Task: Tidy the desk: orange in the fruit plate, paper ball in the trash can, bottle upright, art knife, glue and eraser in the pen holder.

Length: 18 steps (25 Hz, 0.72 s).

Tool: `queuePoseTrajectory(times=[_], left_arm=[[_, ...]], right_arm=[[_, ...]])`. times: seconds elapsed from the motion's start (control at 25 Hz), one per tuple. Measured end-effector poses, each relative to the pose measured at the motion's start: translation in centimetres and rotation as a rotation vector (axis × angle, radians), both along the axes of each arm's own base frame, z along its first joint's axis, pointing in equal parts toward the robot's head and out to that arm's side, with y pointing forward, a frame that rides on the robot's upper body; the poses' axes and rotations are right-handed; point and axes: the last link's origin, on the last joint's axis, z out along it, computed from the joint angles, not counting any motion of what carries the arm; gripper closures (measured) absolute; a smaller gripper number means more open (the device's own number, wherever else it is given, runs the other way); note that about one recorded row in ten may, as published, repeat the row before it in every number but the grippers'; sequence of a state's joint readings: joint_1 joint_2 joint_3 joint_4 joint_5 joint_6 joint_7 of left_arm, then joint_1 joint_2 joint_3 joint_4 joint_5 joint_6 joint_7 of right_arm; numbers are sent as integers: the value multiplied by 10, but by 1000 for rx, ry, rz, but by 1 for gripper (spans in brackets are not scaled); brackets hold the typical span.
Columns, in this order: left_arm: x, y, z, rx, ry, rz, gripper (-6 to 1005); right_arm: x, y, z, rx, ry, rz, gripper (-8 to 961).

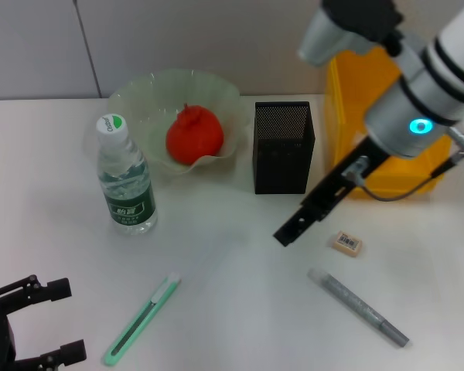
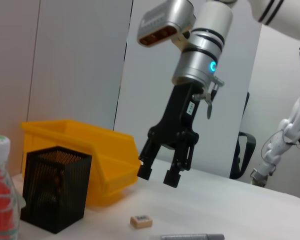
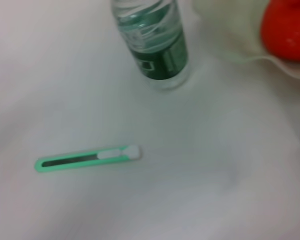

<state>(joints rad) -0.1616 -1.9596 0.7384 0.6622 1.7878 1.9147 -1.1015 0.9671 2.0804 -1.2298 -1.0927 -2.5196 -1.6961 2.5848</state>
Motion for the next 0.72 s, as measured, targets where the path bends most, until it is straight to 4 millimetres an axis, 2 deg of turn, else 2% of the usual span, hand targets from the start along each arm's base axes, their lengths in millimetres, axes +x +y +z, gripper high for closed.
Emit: queuePoseTrajectory(times=[0.08, 0.36, 0.44, 0.48, 0.52, 0.6, 0.68, 0.72], left_arm=[[-1, 0, 0, -2, 3, 3, 156], [-2, 3, 3, 6, 21, 23, 157], [0, 10, 6, 5, 40, 50, 156], [1, 13, 8, 5, 50, 59, 156], [3, 17, 10, 3, 62, 71, 156], [7, 24, 15, -3, 98, 90, 156], [17, 36, 20, -32, 168, 139, 156], [17, 36, 20, -32, 168, 139, 156]], right_arm=[[-3, 4, -8, -11, -3, -4, 120], [6, 2, -7, -5, 31, -6, 119], [16, -2, -4, -8, 70, 2, 119], [29, -9, -2, -17, 125, 28, 119], [29, -9, -2, -17, 125, 28, 119], [43, -18, 2, -18, 190, 60, 119], [67, -33, 12, -3, 326, 132, 119], [67, -33, 12, -3, 326, 132, 119]])
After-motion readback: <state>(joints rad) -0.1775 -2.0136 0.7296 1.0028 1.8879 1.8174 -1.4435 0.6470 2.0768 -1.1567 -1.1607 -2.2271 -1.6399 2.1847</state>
